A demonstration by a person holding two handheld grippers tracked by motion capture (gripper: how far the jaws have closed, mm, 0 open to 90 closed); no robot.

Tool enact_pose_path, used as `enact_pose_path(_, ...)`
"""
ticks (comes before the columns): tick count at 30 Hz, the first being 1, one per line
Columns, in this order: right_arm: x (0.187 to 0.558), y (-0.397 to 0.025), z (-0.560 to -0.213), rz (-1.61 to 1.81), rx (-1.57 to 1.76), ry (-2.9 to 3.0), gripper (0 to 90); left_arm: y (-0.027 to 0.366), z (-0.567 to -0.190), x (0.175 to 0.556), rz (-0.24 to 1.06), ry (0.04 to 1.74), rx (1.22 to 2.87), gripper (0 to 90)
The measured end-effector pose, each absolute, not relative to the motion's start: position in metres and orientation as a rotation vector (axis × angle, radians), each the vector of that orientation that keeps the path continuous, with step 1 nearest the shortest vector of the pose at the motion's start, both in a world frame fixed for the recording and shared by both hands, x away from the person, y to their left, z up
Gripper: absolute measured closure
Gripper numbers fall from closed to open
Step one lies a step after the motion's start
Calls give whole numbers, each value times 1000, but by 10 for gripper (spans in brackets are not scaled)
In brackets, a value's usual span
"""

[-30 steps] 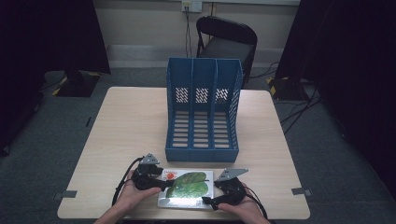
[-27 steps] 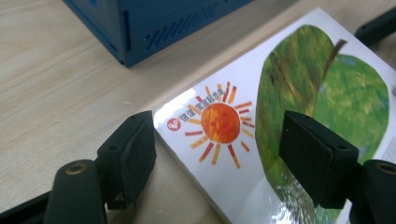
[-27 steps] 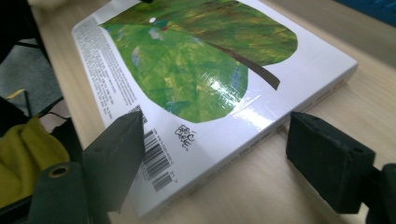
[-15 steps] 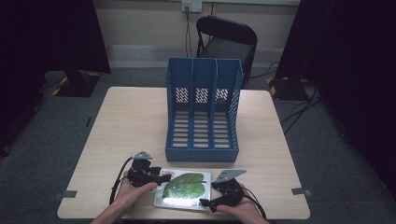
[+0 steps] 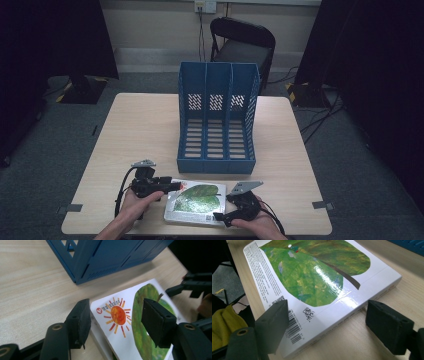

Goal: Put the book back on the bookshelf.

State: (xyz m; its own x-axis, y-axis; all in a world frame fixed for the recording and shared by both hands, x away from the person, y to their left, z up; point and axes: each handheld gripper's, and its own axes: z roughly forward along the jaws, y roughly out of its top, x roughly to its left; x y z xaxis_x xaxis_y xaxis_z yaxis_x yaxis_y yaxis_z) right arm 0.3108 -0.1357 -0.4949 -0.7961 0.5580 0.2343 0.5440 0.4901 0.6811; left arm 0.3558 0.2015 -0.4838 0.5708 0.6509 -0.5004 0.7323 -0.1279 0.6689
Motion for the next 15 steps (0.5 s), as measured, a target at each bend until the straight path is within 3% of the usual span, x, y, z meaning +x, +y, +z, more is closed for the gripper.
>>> enact_pose_path(15, 311, -134, -495, 1230, 1000, 2702, 135, 210, -481, 357, -231, 1145, 1676, 409)
